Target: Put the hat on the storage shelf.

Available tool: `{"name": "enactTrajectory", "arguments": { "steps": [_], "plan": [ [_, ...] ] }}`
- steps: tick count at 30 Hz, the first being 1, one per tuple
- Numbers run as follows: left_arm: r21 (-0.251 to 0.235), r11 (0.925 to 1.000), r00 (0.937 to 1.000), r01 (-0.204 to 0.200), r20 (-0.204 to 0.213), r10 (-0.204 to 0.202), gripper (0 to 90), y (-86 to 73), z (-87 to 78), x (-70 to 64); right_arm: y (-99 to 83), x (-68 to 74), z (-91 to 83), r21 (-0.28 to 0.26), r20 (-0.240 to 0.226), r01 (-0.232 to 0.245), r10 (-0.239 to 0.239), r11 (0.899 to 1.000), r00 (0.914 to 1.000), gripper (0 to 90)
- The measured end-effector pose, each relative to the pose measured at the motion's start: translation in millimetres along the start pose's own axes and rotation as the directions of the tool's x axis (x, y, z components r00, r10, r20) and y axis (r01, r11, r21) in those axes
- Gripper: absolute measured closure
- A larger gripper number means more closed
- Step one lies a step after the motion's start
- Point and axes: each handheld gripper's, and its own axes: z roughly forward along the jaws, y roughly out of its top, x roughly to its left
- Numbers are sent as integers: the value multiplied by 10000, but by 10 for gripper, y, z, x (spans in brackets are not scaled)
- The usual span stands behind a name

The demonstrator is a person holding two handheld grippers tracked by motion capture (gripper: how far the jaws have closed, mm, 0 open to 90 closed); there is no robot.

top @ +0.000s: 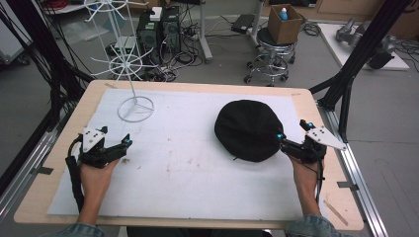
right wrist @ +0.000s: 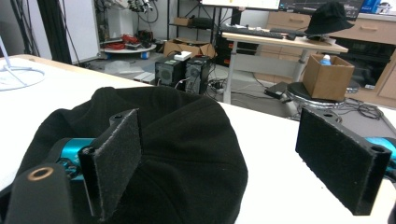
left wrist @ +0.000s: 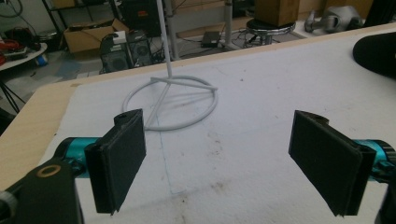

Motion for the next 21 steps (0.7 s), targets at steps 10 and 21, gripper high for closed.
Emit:
{"name": "enactTrajectory", "arguments": {
  "steps": [10, 21],
  "plan": [
    [-9, 10000, 10000, 50, 10, -50, 191, -17, -33, 12, 24, 64, 105, -86, -356, 109, -112, 9999, 9993, 141],
    [64, 10000, 10000, 67, -27, -66, 191, -43, -61, 20, -30, 171, 295, -41, -981, 402, -404, 9992, 9944, 137]
  ]
}}
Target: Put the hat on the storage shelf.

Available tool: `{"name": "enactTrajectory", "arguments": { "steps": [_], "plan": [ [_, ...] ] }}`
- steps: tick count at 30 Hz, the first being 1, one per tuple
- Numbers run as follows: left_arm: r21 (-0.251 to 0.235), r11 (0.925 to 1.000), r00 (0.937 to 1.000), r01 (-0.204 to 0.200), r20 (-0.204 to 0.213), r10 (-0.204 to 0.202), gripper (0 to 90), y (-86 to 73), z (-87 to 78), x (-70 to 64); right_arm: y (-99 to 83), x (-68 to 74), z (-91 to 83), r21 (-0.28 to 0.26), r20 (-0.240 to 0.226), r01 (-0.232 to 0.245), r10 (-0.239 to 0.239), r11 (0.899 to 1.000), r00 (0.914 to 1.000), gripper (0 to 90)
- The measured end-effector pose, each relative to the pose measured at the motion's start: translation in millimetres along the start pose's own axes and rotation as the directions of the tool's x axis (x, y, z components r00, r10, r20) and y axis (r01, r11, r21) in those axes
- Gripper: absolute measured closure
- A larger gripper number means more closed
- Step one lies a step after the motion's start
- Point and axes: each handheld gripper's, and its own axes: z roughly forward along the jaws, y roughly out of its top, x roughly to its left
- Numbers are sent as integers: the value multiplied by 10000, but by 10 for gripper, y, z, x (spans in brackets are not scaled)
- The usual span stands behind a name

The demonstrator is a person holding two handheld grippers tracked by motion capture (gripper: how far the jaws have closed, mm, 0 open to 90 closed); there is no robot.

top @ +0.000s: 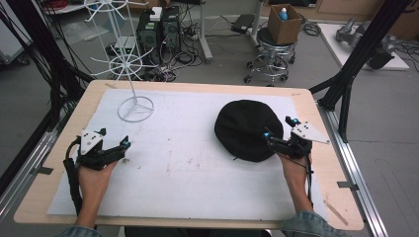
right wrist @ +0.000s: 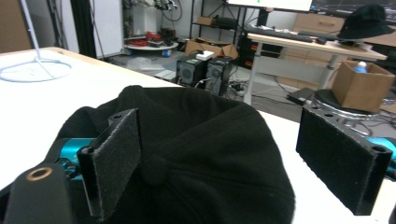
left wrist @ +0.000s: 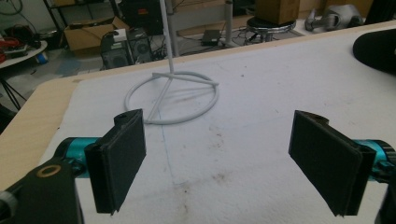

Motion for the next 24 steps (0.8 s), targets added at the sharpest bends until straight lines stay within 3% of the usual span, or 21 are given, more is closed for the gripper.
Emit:
{"name": "enactTrajectory", "arguments": {
  "steps": [6, 8, 11, 15, 24],
  "plan": [
    [1, 10000, 10000, 20, -32, -20, 191, -14, -46, 14, -48, 31, 107, 272, -149, 185, -181, 9995, 9997, 137],
    [-21, 10000, 10000, 28, -56, -28, 191, -19, -62, 25, -71, -21, 106, 401, -21, -75, 75, 9992, 10000, 137],
    [-24, 10000, 9999, 79, -64, -79, 191, -25, -65, 40, -134, -163, 56, 476, 548, -569, 542, 9972, 9970, 137],
    [9, 10000, 10000, 67, -24, -67, 191, -25, -49, 26, -227, -273, 41, 726, 940, -872, 802, 9935, 9923, 139],
    [64, 10000, 10000, -14, 97, 13, 191, -19, -8, -9, -355, -333, 105, 1337, 1044, -1081, 945, 9851, 9900, 164]
  ]
}}
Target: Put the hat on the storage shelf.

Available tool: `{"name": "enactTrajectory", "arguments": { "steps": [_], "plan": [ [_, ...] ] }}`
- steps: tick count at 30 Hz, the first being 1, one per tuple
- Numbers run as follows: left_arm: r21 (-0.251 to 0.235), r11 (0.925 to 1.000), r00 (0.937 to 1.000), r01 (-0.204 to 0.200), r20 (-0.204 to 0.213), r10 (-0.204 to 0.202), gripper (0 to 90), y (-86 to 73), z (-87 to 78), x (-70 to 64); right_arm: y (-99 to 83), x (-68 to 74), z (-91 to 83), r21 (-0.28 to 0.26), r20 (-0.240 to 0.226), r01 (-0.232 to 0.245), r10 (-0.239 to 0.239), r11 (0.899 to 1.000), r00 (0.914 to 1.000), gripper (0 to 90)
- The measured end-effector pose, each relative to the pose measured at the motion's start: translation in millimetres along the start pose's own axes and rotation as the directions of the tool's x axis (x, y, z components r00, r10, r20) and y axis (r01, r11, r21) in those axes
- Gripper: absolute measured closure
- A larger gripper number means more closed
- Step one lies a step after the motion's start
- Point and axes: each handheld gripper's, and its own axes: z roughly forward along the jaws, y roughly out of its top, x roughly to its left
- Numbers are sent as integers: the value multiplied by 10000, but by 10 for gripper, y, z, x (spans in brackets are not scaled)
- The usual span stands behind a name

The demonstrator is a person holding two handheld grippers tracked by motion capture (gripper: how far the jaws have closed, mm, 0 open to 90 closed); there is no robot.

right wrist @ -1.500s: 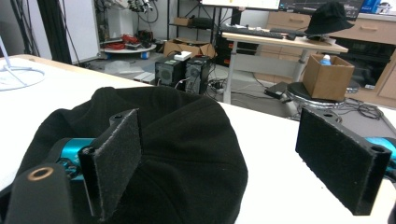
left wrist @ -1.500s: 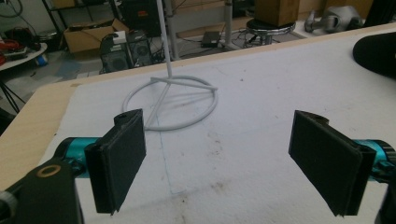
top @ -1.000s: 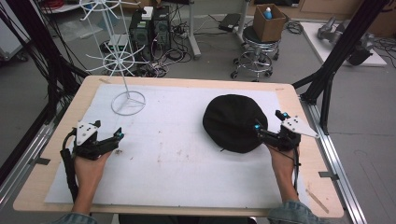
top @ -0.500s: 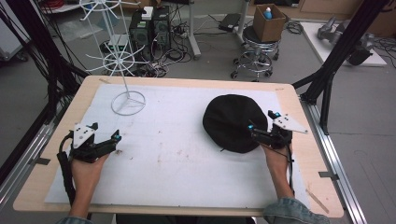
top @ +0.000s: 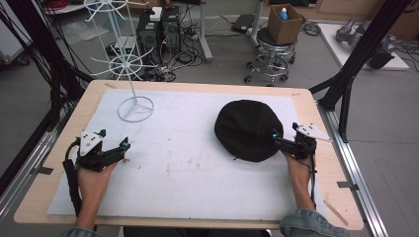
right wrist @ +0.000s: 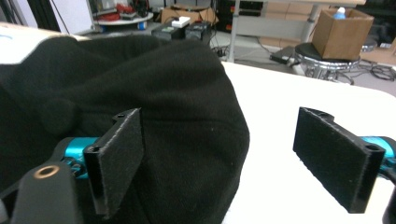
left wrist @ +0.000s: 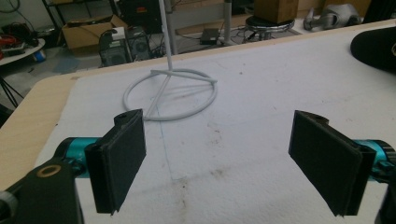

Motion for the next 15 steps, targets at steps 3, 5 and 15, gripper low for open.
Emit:
{"name": "enactTrajectory", "arguments": {
  "steps": [3, 5, 15],
  "plan": [
    [-10, 10000, 10000, -1, 5, 1, 191, -3, 7, -10, -28, 11, 74, 160, -97, -66, 68, 9999, 9999, 167],
    [16, 10000, 10000, -28, 29, 28, 191, -2, 7, -14, -31, 14, 92, 226, -145, -12, 16, 9997, 9999, 167],
    [-4, 10000, 10000, -16, 33, 16, 193, -6, 7, -15, -15, 31, 260, 339, -216, -71, 79, 9994, 9997, 166]
  ]
}}
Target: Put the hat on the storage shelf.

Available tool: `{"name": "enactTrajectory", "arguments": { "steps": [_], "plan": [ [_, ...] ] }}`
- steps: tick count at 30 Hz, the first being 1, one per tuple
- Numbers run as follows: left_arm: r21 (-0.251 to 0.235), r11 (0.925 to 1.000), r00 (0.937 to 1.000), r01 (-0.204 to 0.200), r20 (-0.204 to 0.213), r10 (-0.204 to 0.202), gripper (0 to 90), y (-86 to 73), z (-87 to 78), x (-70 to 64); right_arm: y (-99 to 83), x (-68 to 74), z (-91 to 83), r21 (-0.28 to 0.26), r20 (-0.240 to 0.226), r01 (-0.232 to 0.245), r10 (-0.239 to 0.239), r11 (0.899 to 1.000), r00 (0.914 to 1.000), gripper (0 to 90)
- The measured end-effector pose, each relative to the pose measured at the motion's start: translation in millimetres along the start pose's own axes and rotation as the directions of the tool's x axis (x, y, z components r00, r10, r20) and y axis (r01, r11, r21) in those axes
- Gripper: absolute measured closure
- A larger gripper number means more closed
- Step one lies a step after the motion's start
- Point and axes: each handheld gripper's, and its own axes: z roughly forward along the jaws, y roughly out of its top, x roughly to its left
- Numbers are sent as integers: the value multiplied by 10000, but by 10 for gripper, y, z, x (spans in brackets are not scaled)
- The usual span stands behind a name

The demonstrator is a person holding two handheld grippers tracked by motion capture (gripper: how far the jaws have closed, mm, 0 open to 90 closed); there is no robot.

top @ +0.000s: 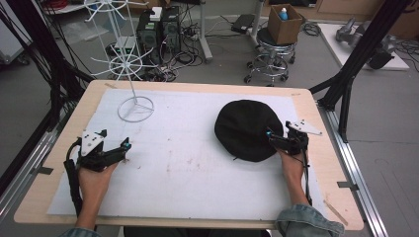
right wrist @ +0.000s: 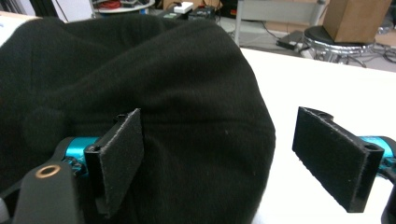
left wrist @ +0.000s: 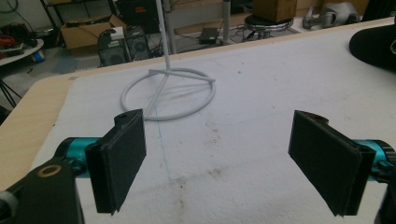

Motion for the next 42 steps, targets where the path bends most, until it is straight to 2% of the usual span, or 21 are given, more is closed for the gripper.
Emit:
{"name": "enactTrajectory", "arguments": {
  "steps": [4, 7, 8, 9, 10, 11, 14, 16, 18, 19, 21, 27, 31, 32, 34, 35, 36, 37, 40, 41, 42],
  "plan": [
    [11, 10000, 10000, -31, -8, 31, 193, 0, 2, -4, 17, 4, -8, -252, 121, 79, -76, 9997, 9999, 170],
    [26, 10000, 10000, -40, -12, 40, 193, 2, 2, -6, 7, -27, -5, -259, -83, -230, 228, 9994, 9997, 170],
    [10, 10000, 10000, -48, -12, 48, 193, 2, 2, -6, 49, -14, -55, -671, -168, -207, 196, 9975, 9997, 170],
    [3, 10000, 10000, -43, -8, 43, 193, 2, 2, -6, 49, -14, -55, -671, -168, -207, 196, 9975, 9997, 170],
    [7, 10000, 10000, -35, -25, 35, 194, 3, 4, -6, 106, 42, -106, -1050, -390, -97, 56, 9944, 9992, 169],
    [1, 10000, 10000, -23, -17, 23, 194, 3, 7, -6, 106, 42, -106, -1050, -390, -97, 56, 9944, 9992, 169],
    [34, 10000, 10000, -44, 42, 44, 194, 4, 13, -11, 184, 190, -124, -1369, -731, 523, -627, 9892, 9954, 169],
    [16, 10000, 10000, -42, 31, 42, 193, 4, 15, -13, 249, 355, -118, -1599, -1218, 1113, -1315, 9808, 9838, 169],
    [24, 10000, 10000, -58, 46, 58, 194, 4, 12, -7, 278, 443, -106, -1694, -1471, 1414, -1668, 9754, 9750, 169],
    [34, 10000, 10000, -51, 48, 51, 194, 3, 12, -6, 304, 541, -77, -1720, -1815, 1708, -2016, 9702, 9625, 169],
    [78, 10000, 10000, -29, 54, 28, 194, 0, 12, -4, 310, 585, -61, -1710, -1945, 1770, -2093, 9692, 9583, 169],
    [63, 10000, 10000, -1, 75, 0, 194, -7, 6, -4, 279, 778, 73, -1435, -2359, 2487, -2771, 9579, 9314, 171],
    [71, 10000, 9999, -12, 109, 12, 194, -8, 7, -11, 240, 835, 112, -738, -2350, 2681, -2780, 9606, 9314, 221],
    [72, 10000, 9999, -17, 110, 16, 194, -7, 7, -12, 223, 829, 147, -546, -2244, 2889, -2937, 9558, 9292, 227],
    [60, 10000, 9999, 5, 110, -5, 194, -5, 5, -11, 216, 830, 157, -501, -2251, 2886, -2923, 9561, 9294, 231],
    [58, 10000, 9999, 12, 104, -12, 194, -5, 5, -10, 230, 788, 198, -891, -1925, 3582, -3689, 9294, 9093, 239],
    [41, 10000, 9999, 25, 117, -26, 194, -6, 6, -8, 224, 796, 200, -797, -1948, 3598, -3685, 9296, 9090, 242],
    [39, 10000, 9999, 30, 126, -30, 194, -5, 8, -6, 196, 852, 169, -108, -2280, 3020, -2965, 9532, 9274, 248],
    [46, 10000, 9999, 61, 155, -62, 194, -5, 15, -8, 186, 894, 184, 218, -2240, 3243, -3115, 9457, 9235, 277],
    [46, 10000, 9999, 59, 157, -59, 194, -4, 16, -8, 209, 872, 240, -205, -2032, 4132, -4084, 9104, 8899, 316],
    [47, 10000, 9999, 59, 159, -60, 194, -3, 16, -9, 209, 872, 240, -205, -2032, 4132, -4084, 9104, 8899, 316]
  ]
}}
